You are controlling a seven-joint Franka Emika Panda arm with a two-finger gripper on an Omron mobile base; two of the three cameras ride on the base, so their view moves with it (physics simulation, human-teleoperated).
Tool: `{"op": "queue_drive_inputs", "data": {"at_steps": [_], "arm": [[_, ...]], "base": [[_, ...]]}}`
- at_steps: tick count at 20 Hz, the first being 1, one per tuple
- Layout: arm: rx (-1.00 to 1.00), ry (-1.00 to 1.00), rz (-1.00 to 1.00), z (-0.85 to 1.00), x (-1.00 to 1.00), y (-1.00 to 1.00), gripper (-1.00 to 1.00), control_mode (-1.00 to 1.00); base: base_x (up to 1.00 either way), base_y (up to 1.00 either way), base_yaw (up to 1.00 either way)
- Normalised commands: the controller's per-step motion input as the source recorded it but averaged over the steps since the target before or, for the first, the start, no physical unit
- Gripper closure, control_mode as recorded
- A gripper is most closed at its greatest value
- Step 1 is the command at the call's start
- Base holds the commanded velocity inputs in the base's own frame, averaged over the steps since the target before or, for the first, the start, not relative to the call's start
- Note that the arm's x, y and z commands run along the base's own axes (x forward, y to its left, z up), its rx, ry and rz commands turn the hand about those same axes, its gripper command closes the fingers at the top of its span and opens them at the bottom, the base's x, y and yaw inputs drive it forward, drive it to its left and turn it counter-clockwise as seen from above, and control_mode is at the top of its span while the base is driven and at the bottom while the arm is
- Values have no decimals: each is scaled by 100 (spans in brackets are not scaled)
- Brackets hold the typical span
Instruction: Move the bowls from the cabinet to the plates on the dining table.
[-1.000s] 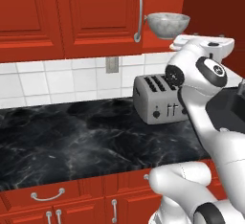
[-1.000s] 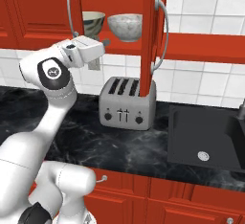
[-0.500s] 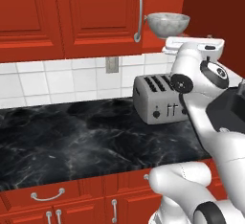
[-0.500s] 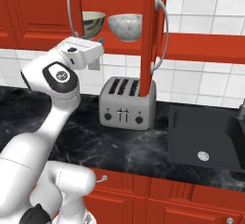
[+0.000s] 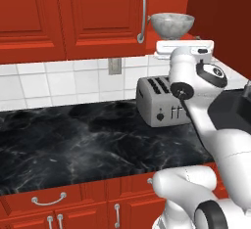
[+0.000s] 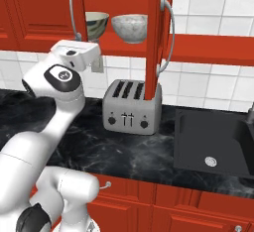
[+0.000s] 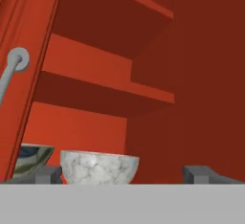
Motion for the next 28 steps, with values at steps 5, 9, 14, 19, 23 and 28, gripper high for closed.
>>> {"op": "queue_drive_inputs", "data": {"at_steps": [5,9,14,19,23,28], "arm": [[0,0,18,0,33,36,-100,-100],[0,0,18,0,35,38,-100,-100],[0,3,12,0,32,40,-100,-100],[0,7,6,0,43,32,-100,-100],[0,4,3,0,56,21,-100,-100],[0,3,2,0,66,17,-100,-100]], "base": [[0,0,0],[0,0,0],[0,0,0],[0,0,0],[0,0,0],[0,0,0]]}}
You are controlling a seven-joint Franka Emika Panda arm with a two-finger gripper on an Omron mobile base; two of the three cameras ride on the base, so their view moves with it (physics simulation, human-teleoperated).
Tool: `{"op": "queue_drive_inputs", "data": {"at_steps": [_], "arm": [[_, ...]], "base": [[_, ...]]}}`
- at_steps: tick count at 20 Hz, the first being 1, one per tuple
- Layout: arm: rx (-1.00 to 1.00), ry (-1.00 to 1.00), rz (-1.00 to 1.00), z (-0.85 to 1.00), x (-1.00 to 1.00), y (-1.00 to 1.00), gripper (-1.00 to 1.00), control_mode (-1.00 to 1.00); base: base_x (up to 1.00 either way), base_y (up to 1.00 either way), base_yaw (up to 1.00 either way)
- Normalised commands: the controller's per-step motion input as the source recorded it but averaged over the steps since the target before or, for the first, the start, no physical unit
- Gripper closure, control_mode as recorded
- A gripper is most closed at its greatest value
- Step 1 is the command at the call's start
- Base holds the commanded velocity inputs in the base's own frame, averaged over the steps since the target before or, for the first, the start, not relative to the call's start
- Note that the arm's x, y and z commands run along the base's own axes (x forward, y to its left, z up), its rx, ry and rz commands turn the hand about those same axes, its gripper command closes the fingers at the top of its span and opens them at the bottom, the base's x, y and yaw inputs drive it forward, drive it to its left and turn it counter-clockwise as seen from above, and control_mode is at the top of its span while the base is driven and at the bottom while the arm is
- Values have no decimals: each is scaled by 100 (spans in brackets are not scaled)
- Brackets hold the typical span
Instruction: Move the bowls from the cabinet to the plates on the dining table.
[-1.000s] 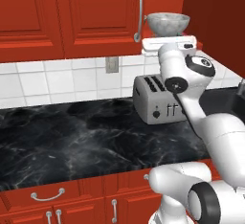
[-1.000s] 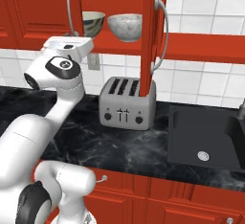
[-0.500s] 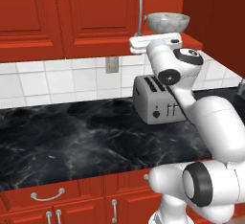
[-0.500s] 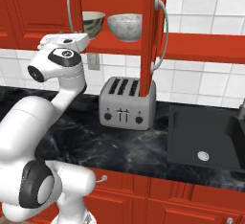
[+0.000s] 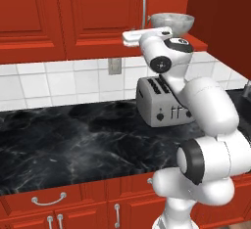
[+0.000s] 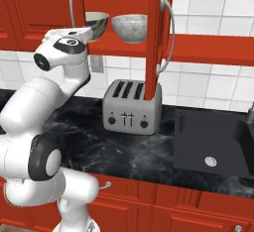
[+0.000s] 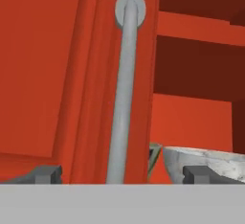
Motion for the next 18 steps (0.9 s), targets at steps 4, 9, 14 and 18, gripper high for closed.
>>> {"op": "queue_drive_inputs", "data": {"at_steps": [4,9,14,18], "arm": [[0,1,2,0,66,10,-100,-100],[0,0,2,0,67,0,-100,-100],[0,0,0,0,72,0,-100,-100],[0,0,0,0,76,1,100,-100]], "base": [[0,0,0],[0,0,0],[0,0,0],[0,0,0]]}}
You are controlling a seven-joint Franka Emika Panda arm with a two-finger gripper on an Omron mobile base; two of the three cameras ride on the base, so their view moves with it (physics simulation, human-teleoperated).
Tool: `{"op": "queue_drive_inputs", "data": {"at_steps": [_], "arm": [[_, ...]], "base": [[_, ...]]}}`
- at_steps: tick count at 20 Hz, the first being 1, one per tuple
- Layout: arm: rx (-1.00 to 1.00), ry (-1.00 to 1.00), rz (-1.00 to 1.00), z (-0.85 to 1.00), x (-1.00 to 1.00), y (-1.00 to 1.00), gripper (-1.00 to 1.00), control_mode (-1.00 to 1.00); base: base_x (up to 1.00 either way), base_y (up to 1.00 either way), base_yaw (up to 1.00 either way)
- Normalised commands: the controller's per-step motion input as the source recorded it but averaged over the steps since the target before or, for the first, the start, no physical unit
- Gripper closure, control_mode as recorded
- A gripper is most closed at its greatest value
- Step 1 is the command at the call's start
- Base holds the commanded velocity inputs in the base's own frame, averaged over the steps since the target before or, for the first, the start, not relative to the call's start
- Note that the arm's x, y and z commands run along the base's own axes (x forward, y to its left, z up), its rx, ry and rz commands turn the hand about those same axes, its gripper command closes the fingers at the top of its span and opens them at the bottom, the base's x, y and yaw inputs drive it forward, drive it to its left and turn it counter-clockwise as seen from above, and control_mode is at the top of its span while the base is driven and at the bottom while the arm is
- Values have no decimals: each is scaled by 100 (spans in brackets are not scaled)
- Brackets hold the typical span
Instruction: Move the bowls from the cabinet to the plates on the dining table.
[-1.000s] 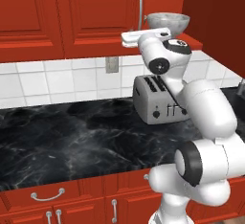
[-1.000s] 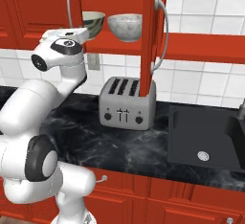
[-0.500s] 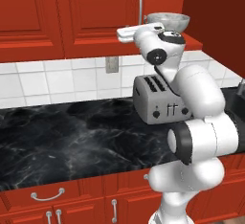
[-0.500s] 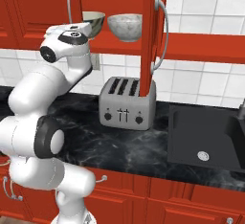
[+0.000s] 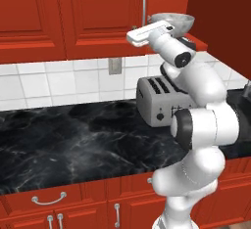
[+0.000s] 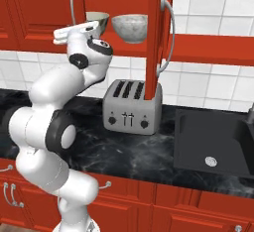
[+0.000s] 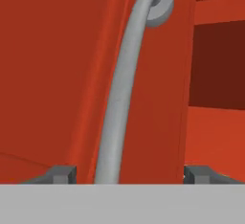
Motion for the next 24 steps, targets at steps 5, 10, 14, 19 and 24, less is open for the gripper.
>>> {"op": "queue_drive_inputs", "data": {"at_steps": [5,10,14,19,24], "arm": [[0,0,1,0,-6,22,100,-100],[0,0,0,0,-42,36,100,-100],[1,0,0,0,-65,45,100,-100],[5,0,1,0,-77,53,100,-100],[6,0,0,-6,-79,70,100,-100]], "base": [[0,0,0],[0,0,0],[0,0,0],[0,0,0],[0,0,0]]}}
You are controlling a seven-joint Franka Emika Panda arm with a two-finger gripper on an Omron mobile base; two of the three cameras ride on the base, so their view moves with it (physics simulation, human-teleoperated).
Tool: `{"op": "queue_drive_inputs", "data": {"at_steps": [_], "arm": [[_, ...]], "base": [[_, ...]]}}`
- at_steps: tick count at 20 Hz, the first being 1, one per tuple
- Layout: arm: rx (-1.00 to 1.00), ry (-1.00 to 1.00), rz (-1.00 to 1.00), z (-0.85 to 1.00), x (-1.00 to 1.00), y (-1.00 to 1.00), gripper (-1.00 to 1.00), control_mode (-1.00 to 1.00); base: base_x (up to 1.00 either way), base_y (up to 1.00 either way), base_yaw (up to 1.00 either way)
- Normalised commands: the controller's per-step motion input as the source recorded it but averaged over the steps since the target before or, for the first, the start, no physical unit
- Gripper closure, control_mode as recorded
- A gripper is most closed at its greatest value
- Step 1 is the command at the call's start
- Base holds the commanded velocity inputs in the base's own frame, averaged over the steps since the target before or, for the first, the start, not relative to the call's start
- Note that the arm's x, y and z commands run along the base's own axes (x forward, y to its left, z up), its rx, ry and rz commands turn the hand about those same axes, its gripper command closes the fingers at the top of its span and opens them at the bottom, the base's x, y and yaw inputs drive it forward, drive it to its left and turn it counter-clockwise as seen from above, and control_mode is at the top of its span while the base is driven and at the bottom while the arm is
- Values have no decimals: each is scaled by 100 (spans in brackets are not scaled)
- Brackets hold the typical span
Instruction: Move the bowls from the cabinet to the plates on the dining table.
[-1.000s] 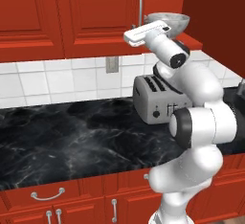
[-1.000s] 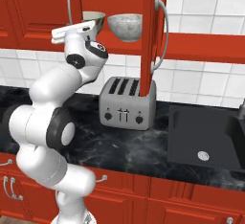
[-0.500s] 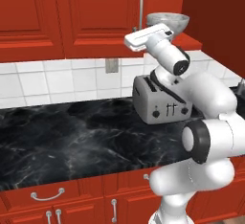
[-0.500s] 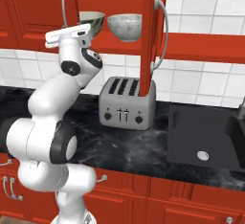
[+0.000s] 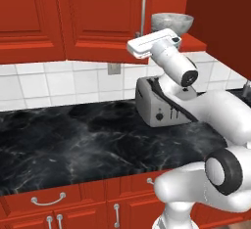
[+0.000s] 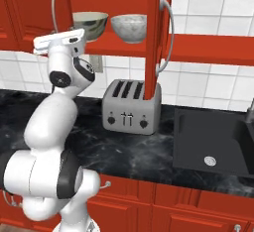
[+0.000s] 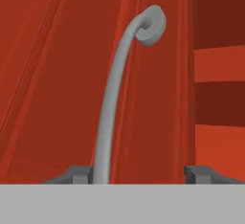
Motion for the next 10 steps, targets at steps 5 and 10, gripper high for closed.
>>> {"op": "queue_drive_inputs", "data": {"at_steps": [5,10], "arm": [[6,0,0,-24,-84,95,-100,-100],[4,0,0,-31,-90,100,-100,-100]], "base": [[0,0,0],[0,0,0]]}}
